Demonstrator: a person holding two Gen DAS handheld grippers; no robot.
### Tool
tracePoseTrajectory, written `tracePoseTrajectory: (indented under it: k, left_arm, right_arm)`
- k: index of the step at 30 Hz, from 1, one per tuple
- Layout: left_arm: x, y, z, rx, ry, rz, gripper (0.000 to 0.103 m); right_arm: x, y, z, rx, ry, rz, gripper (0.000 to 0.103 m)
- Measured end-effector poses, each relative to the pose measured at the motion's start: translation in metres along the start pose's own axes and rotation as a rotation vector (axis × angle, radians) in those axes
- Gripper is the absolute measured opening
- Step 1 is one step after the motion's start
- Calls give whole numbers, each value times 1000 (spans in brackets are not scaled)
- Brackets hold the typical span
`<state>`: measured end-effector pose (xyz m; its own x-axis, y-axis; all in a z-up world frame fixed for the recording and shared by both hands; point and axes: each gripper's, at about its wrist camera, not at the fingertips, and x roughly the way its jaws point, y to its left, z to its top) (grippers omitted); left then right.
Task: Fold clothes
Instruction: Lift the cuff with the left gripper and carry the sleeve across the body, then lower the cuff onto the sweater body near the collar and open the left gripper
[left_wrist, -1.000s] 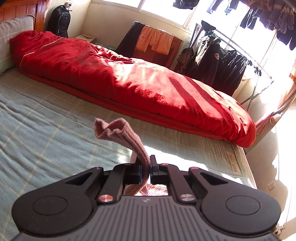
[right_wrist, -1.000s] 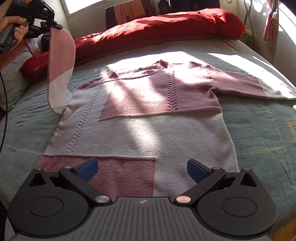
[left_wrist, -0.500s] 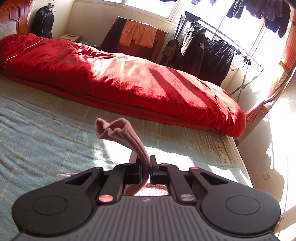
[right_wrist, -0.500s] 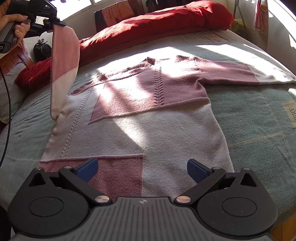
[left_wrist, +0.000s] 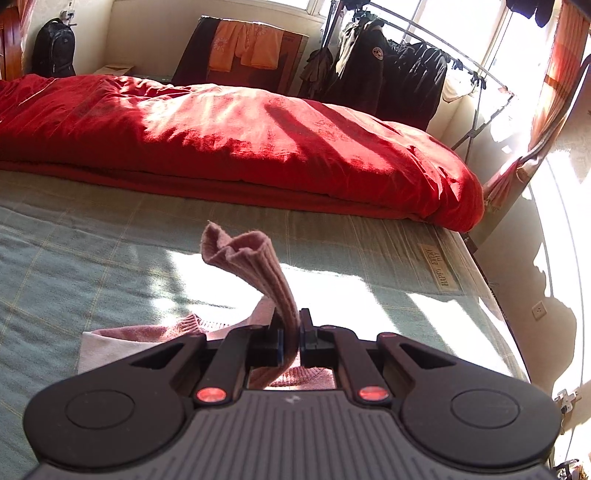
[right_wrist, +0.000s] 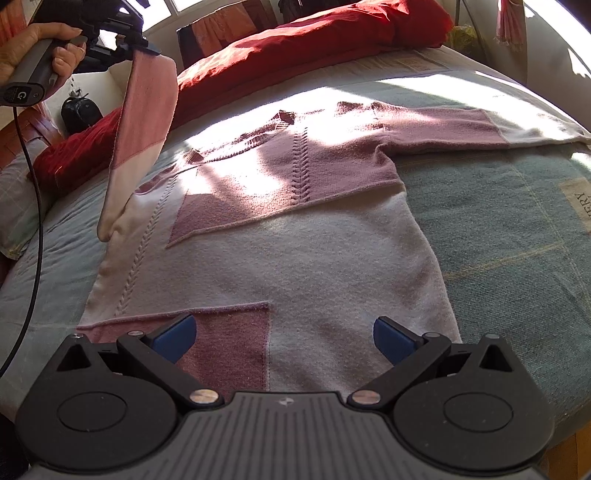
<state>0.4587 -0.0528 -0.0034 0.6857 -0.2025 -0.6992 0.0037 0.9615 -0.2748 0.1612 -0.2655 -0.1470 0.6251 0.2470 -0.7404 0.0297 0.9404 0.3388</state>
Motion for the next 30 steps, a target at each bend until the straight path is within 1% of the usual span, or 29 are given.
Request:
tracePoseTrajectory:
  k: [4,11,16,20,26,30]
  left_arm:
    - [15,-10,-10,13,28,4,5]
    - [46,-29,-30,41,85,19,5]
    - [71,-40,-48,76,104,39,5]
    - [89,-42,-63,79,136,57,5]
    - [102,-46,-76,73,161,50,5]
    - [103,-49,-75,74,165,41,6]
  right_arm:
    - [4,-4,-1,25,10,17,103]
    - [13,-7,-4,31,27,37,103]
    - [16,-18,-5,67,35,30,103]
    - [17,-23,-5,84,33,23,103]
    - [21,-28,-5,92,45,22,103]
    - [21,-29,-4,97,44,21,103]
